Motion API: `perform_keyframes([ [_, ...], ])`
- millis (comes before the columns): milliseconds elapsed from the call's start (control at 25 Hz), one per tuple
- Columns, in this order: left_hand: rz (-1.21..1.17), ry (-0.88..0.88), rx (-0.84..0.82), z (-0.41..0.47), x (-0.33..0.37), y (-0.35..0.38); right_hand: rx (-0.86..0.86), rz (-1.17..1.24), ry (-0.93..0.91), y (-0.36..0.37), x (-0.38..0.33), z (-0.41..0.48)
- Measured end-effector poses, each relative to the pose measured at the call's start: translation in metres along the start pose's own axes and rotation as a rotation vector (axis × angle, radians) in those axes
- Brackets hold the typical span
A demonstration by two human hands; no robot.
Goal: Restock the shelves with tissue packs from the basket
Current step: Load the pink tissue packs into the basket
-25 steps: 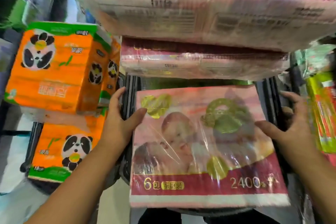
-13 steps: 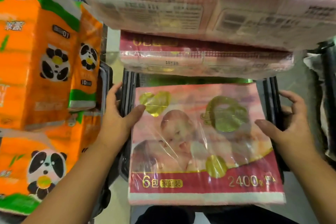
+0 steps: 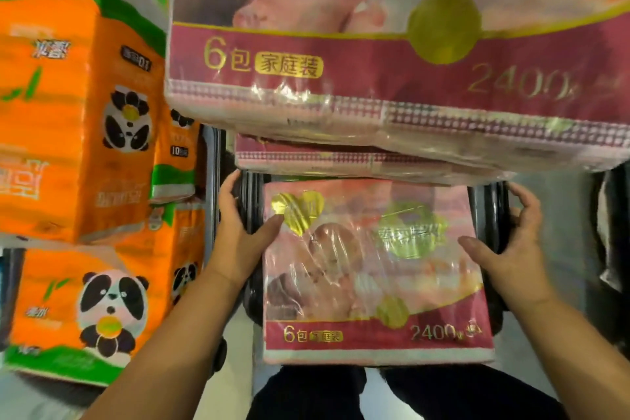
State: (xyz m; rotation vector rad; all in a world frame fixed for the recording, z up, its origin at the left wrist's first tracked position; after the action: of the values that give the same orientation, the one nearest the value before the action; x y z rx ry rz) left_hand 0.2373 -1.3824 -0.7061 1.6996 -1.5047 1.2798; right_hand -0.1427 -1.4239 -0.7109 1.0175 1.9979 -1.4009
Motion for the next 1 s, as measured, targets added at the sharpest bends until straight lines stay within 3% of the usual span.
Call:
perform_keyframes([
  [440,0.033,-0.065,0.004,-0.012,0.002,-0.003,-0.024,-0.131,0.057,0.003,0.008,-0.011],
  [760,0.250,-0.138,-0.064,-0.040,-0.004,-0.015,-0.127,-0.210,0.151,0.011,0.020,-0.052],
  [1000,0.440,-0.107,-0.158,-0.062,0.035,-0.019,-0.180,-0.530,0.211,-0.006,-0.017,-0.071],
])
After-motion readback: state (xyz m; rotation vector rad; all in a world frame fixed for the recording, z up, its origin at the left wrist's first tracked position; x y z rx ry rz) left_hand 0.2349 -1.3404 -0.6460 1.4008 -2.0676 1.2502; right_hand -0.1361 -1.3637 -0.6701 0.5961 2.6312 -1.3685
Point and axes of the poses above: each hand's wrist, its own z-axis towards the middle knuckle, its own y-axis out of the palm, x = y × z, the point moved 10 cm from there along z, towards the middle knuckle, and after that the axes turned 15 degrees about -z, right-handed, at the moved point
